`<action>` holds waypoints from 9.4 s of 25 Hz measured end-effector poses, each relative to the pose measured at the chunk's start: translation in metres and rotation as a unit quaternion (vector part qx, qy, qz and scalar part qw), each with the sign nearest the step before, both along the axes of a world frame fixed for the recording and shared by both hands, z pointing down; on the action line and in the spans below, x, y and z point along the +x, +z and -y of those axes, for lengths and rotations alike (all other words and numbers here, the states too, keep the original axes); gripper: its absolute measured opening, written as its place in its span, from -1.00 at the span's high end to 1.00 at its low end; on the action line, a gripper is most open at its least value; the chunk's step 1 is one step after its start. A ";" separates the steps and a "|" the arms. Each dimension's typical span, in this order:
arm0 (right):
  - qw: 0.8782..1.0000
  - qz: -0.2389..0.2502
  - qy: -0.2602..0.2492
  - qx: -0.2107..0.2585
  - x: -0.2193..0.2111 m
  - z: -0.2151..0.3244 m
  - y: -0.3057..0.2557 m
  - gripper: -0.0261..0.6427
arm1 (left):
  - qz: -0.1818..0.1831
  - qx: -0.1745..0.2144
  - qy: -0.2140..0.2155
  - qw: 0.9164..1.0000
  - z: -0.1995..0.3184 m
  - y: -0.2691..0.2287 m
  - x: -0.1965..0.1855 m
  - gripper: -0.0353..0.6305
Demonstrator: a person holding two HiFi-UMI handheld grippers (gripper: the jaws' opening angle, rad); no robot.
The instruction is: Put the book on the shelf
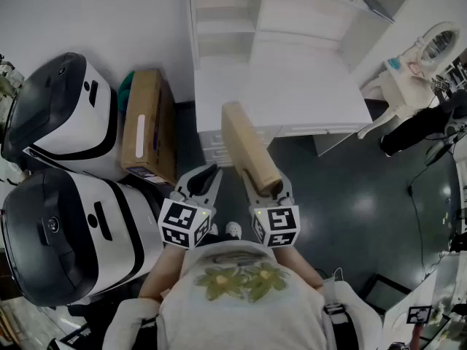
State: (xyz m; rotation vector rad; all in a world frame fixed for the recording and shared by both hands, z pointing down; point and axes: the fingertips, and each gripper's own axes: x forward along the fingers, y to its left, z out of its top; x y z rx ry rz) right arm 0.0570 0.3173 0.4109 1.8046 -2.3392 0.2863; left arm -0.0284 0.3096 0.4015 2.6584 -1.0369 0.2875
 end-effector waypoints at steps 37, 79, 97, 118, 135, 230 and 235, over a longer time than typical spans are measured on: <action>0.999 0.007 -0.007 -0.034 0.027 0.091 0.036 0.23 | -0.007 -0.037 -0.013 0.999 0.084 0.033 0.017 0.72; 0.996 0.010 0.007 -0.088 -0.006 0.399 0.092 0.23 | -0.005 -0.075 -0.019 0.997 0.357 0.057 -0.020 0.72; 0.996 0.013 -0.023 -0.091 -0.006 0.498 0.125 0.23 | 0.004 -0.071 -0.062 0.995 0.418 0.074 -0.008 0.72; 0.992 0.012 -0.035 -0.119 -0.022 0.544 0.162 0.23 | 0.012 -0.082 -0.100 0.992 0.454 0.082 -0.035 0.72; 0.985 -0.002 -0.099 -0.141 -0.049 0.543 0.181 0.13 | 0.012 -0.092 -0.084 0.992 0.465 0.091 -0.025 0.72; 0.944 -0.140 -0.160 -0.253 -0.049 0.564 0.243 -0.09 | 0.017 -0.094 -0.096 0.991 0.467 0.093 -0.022 0.72; 0.950 -0.107 -0.175 -0.235 -0.051 0.551 0.235 -0.08 | 0.017 -0.094 -0.095 0.991 0.467 0.094 -0.022 0.72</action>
